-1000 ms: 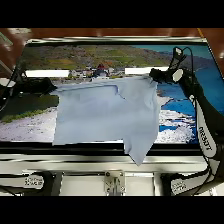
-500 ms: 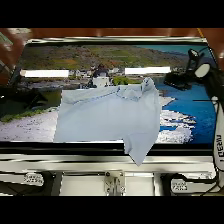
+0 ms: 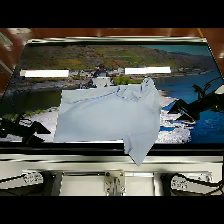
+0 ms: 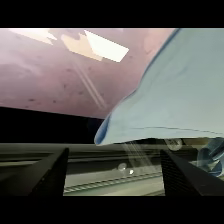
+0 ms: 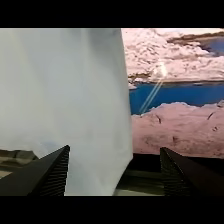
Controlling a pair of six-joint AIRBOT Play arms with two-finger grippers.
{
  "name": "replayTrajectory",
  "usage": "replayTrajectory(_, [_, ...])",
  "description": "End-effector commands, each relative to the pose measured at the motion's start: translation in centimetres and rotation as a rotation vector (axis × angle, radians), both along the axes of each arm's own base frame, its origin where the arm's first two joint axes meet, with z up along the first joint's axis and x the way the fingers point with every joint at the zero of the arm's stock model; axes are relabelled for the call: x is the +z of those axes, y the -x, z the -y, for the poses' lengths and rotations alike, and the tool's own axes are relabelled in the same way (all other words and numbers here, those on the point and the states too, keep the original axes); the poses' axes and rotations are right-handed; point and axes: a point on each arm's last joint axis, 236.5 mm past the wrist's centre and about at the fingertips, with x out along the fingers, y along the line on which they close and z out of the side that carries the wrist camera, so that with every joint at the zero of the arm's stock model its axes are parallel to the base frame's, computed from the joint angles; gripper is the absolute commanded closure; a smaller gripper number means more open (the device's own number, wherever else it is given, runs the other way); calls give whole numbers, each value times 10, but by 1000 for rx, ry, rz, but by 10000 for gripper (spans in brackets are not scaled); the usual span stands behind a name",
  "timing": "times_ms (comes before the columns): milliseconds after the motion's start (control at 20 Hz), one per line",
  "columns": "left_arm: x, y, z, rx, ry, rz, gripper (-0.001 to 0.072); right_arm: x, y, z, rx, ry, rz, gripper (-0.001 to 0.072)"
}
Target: Fold the shirts.
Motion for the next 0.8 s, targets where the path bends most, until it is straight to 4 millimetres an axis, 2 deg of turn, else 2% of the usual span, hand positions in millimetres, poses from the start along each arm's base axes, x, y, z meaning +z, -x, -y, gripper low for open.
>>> replayTrajectory(0, [-22, 6, 18, 52, 27, 0, 52, -1, -2, -10, -33, -68, 16, 32])
replayTrajectory(150, [-32, -3, 23, 58, 15, 11, 57, -1, -3, -9, -33, -64, 23, 32])
replayTrajectory(250, [-35, -12, 31, 75, 31, 23, 120, -1, -3, -9, -32, -65, 21, 32])
replayTrajectory(400, [-44, -13, 44, 53, 44, 1, 142, -4, 1, -6, -27, -49, 8, 32])
replayTrajectory(500, [-45, -15, 52, 38, 54, 0, 434, -12, 17, 1, -16, -9, -58, 33])
replayTrajectory(550, [-44, -16, 52, 35, 55, 3, 577, -19, 28, -3, -1, -13, -98, 32])
replayTrajectory(650, [-40, -17, 52, 25, 59, 14, 663, -40, 55, -28, 73, -44, -168, 32])
replayTrajectory(750, [-33, -20, 50, 15, 50, 42, 663, -64, 72, -58, 128, -50, -193, 32])
